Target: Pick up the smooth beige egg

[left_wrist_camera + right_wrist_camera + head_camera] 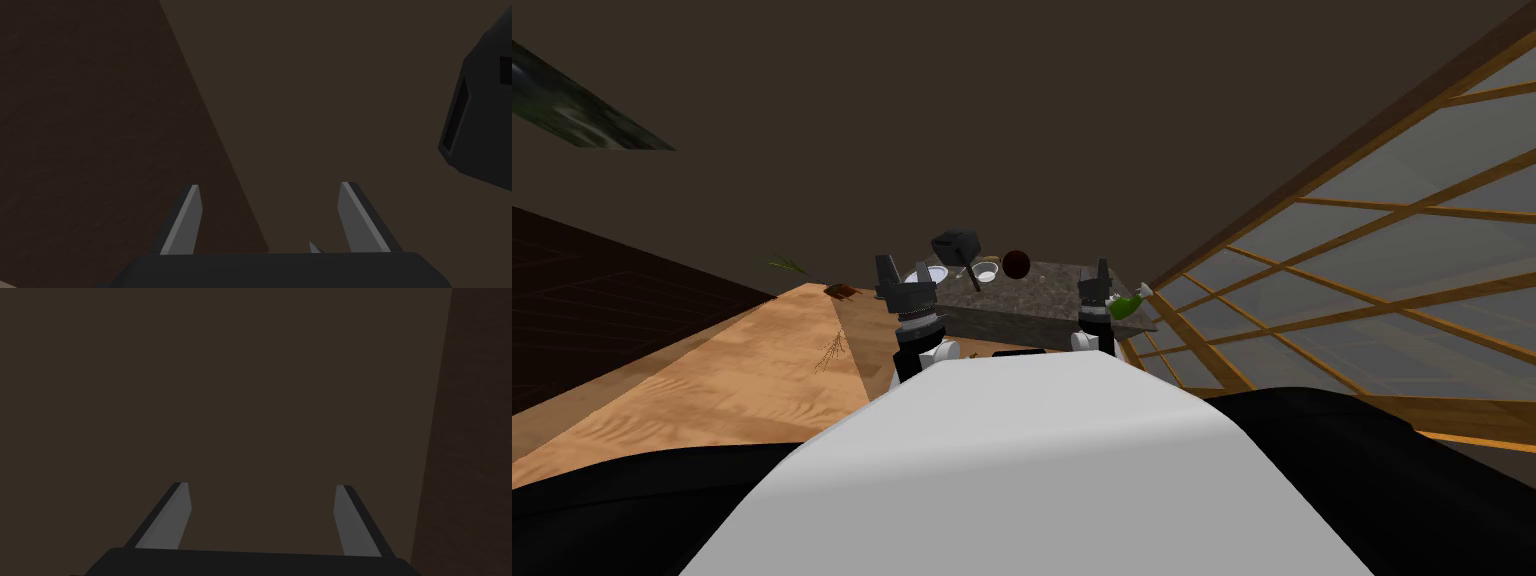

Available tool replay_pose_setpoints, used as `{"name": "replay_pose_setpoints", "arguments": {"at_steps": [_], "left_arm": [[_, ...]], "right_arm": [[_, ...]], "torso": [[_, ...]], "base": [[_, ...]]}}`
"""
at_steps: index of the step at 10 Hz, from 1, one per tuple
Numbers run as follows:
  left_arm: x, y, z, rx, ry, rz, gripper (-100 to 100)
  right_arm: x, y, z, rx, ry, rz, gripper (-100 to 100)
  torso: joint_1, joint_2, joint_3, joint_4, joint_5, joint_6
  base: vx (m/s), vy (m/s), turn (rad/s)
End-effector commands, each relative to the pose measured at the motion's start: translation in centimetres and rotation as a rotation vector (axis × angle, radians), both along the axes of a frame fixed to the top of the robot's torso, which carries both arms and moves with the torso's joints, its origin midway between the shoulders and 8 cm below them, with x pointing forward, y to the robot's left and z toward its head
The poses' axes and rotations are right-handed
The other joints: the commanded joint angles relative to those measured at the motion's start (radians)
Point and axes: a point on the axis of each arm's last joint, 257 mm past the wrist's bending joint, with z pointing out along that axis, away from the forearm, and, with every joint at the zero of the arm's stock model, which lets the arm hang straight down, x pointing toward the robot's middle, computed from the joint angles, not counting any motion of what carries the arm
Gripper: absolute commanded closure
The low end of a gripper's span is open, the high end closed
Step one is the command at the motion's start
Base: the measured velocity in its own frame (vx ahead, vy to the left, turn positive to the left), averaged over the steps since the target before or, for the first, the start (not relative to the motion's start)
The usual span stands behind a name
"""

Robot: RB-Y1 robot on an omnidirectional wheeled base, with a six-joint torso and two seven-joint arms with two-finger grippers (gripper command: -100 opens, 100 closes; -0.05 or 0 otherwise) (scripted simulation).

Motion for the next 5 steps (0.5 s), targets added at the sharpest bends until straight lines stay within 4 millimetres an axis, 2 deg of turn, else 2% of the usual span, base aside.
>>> {"name": "replay_pose_setpoints", "arguments": {"at_steps": [1,5], "left_arm": [[0.0,0.0,0.0,0.000,0.000,0.000,0],[0.0,0.0,0.0,0.000,0.000,0.000,0]], "right_arm": [[0.4,0.3,0.1,-0.012,0.017,0.031,-100],[1.8,0.6,0.2,0.016,0.073,0.102,-100]], "torso": [[0.000,0.000,0.000,0.000,0.000,0.000],[0.002,0.000,0.000,0.000,0.000,0.000]], "base": [[-0.002,0.014,-0.023],[-0.002,0.029,-0.045]]}}
